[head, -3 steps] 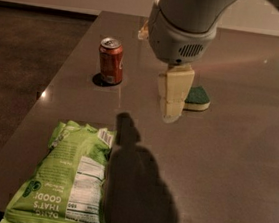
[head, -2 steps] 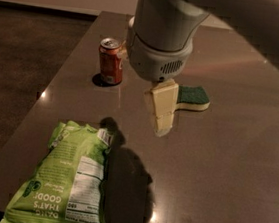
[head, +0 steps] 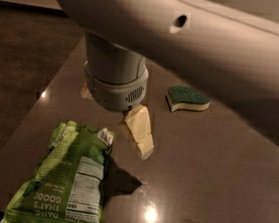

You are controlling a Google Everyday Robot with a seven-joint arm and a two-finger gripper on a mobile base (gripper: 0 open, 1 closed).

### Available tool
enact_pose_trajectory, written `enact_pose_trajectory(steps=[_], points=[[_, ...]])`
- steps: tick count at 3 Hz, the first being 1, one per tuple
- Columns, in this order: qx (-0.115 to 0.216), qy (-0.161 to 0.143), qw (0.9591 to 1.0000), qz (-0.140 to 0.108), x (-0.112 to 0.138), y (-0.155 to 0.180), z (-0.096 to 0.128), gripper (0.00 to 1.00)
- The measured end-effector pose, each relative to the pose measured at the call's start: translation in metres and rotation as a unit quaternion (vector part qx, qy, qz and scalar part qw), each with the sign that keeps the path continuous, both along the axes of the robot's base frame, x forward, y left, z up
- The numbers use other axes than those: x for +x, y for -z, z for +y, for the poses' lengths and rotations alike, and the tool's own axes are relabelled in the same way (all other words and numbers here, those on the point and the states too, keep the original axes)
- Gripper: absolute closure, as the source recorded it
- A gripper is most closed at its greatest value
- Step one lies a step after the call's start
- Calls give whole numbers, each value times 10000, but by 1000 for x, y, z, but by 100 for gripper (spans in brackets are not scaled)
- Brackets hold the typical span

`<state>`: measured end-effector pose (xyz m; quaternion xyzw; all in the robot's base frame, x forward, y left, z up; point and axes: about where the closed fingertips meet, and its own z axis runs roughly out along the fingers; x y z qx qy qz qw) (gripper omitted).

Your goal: Move green rice chip bag near sponge

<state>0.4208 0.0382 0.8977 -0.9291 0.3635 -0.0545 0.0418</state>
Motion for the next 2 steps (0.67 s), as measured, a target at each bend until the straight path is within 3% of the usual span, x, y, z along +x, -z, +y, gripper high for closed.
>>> enact_pose_trajectory(steps=[2], points=[[-345, -702, 9967, 206, -15, 29, 28, 0]])
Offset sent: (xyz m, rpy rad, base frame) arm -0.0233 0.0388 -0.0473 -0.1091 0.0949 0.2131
